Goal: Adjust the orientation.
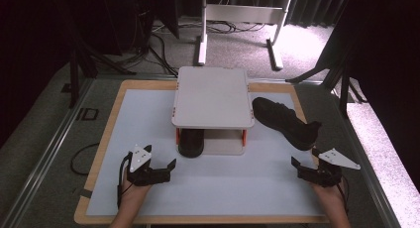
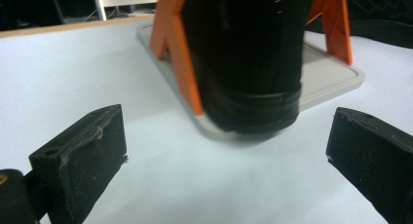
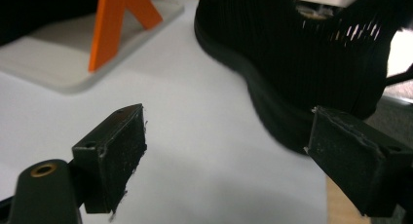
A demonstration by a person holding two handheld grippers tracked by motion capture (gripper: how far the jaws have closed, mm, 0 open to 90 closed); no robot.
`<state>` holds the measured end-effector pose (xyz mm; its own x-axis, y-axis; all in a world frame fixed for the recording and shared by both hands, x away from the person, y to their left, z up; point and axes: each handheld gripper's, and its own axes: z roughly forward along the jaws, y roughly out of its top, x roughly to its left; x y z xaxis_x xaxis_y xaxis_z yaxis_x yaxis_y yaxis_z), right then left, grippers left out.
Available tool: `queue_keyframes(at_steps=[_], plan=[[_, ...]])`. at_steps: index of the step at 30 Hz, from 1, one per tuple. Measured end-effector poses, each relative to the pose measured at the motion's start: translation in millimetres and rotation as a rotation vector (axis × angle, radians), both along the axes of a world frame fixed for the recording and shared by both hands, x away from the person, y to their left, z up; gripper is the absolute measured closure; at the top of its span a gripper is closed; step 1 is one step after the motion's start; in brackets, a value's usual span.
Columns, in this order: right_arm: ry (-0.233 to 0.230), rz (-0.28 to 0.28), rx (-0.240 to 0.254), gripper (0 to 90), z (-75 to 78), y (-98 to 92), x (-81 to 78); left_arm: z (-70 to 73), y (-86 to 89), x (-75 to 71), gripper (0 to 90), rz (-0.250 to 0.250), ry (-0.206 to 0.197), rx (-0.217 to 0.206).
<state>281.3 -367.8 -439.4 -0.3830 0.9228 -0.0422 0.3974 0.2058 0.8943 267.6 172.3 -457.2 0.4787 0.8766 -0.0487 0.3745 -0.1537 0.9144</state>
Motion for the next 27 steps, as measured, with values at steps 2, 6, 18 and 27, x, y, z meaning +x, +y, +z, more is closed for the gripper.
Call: queue_keyframes(at_steps=[2,6,18,27], plan=[[-0.010,0.002,-0.001,13.1,7.5,-1.2,3.1,-1.9,6.9,-0.6,1.3,0.002,0.003,0.002],[-0.035,0.007,0.003,13.0,21.0,-5.3,10.5,-5.2,20.8,-1.5,1.3,0.020,-0.001,-0.003],[-0.032,-0.008,0.003,13.4,44.1,-17.5,46.9,-23.3,56.3,-2.9,1.3,0.070,-0.009,-0.026],[-0.022,0.014,0.001,13.6,59.2,-18.7,81.8,-28.7,61.8,-5.9,1.3,0.073,-0.043,-0.031]])
